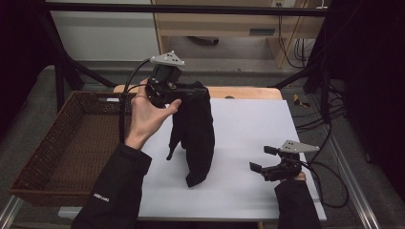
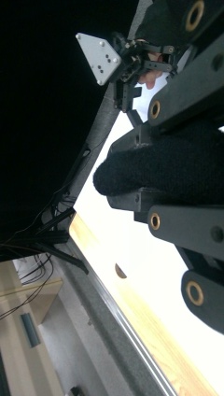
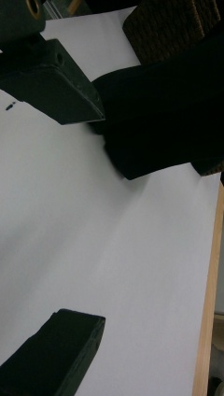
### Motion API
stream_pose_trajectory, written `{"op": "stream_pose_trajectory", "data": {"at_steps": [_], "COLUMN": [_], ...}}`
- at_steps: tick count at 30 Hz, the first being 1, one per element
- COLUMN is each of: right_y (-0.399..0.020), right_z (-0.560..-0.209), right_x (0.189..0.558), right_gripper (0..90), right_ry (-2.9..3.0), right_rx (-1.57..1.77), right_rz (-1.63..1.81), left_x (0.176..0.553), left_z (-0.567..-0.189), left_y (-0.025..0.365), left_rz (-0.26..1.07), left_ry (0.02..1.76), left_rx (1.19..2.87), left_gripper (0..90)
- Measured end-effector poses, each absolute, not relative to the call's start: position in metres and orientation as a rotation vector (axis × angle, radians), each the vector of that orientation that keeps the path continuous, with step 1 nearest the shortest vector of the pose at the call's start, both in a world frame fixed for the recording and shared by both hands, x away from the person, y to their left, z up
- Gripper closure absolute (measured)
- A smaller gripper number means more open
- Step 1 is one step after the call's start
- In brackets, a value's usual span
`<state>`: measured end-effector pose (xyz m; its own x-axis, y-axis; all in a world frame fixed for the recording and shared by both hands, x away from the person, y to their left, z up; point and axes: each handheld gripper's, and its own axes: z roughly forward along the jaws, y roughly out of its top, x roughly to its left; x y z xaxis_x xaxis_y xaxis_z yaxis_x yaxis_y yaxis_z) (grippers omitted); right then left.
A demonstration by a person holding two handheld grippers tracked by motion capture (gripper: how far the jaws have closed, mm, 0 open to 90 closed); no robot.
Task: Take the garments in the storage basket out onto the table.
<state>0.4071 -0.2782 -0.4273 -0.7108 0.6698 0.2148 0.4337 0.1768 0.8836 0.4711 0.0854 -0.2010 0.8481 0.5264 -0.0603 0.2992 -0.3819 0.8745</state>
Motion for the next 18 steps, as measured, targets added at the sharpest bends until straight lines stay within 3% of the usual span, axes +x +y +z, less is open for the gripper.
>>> {"op": "stream_pose_trajectory", "data": {"at_steps": [18], "right_y": [-0.278], "right_z": [-0.428], "right_x": [0.408], "right_gripper": [3.7], "right_ry": [2.233], "right_rx": [1.066], "right_rz": [1.542], "left_x": [0.482], "left_z": [-0.252], "left_y": [0.073], "left_rz": [0.232], "left_ry": [0.624], "left_rx": [2.024], "left_gripper": [75.6]}}
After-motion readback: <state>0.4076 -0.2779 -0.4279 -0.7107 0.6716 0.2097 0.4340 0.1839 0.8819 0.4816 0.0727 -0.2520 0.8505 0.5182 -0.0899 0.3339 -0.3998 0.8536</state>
